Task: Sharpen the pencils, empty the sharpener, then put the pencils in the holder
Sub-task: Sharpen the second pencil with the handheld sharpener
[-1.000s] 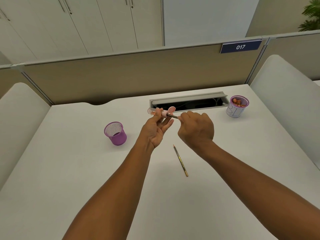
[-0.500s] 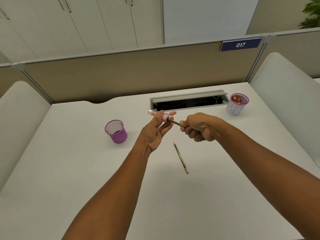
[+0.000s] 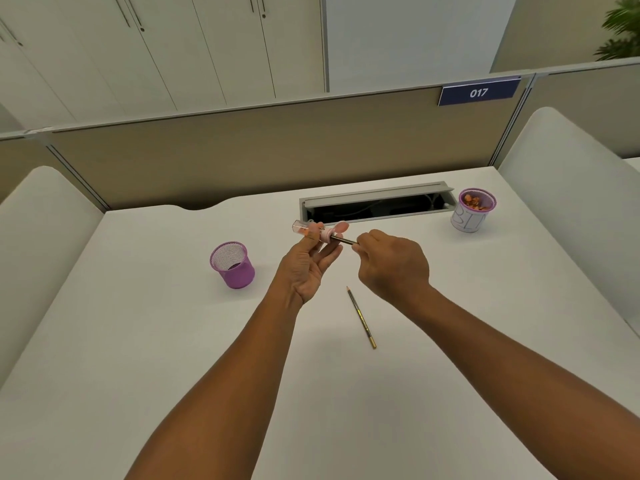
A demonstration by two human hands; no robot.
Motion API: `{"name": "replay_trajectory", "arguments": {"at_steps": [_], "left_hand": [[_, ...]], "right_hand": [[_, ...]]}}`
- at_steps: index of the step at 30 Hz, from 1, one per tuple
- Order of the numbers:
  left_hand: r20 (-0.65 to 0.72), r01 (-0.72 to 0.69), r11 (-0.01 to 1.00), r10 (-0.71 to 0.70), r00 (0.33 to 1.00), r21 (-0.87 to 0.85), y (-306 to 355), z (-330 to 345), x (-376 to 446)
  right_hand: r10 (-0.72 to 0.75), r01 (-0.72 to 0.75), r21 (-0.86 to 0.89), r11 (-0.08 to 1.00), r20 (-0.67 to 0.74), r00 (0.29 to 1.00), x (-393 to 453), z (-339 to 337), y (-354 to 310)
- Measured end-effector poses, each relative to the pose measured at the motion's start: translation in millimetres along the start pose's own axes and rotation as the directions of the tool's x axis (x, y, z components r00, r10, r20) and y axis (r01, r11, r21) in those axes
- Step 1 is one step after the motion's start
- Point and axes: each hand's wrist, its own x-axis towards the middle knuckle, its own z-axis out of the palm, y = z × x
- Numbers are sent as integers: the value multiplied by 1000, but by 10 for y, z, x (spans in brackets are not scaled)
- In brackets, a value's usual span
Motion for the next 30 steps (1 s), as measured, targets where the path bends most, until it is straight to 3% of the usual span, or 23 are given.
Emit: {"name": "replay_trajectory", "arguments": {"at_steps": [3,6,7,8,10,11,13,15,16,18,20,21,22,24,27,30], "left_hand": [[25,-2,1000,2,1000,-3,-1,18,-23],[117,0,1000,-4,993,31,37,26,-65],[146,2,999,-9,989,52,48,21,-78],[166,4,998,-15,986,69,60,3,-88],[184,10,996,-26,983,89,69,-41,-106],[182,11,995,-28,983,96,74,-59,-114],[168,9,994,-28,985,111,72,-78,-131],[161,2,992,-23,987,125,60,-72,-145],[156,2,992,-23,988,129,56,-60,-152],[134,6,992,-23,991,123,57,-47,-164],[101,12,994,-23,995,107,65,-31,-169],[86,15,995,-24,996,98,70,-20,-175],[75,17,996,-24,997,89,74,-6,-177],[54,15,997,-20,998,80,74,24,-166],[46,8,997,-12,999,79,71,63,-167],[43,8,997,-11,999,72,59,63,-174]], "right_hand": [[89,-89,-5,996,94,992,47,-39,0],[279,-355,148,923,376,883,142,-112,-83],[340,-498,240,834,487,804,194,-154,-95],[379,-669,333,665,621,686,250,-199,-85],[286,-911,340,233,872,398,331,-293,-9],[202,-952,292,94,931,306,354,-328,39],[113,-970,241,-10,965,239,343,-342,104],[154,-956,283,78,944,292,293,-310,81],[216,-920,331,211,902,374,262,-285,48],[309,-724,392,567,714,628,181,-226,-22],[246,-414,363,835,426,871,77,-153,-39],[169,-249,291,924,273,947,23,-133,-45],[78,-106,181,978,152,985,-26,-116,-45],[-30,29,20,999,37,999,-82,-109,-59],[-15,17,-46,999,46,999,-75,-113,-74],[113,-111,-18,994,124,986,8,-154,-108]]}}
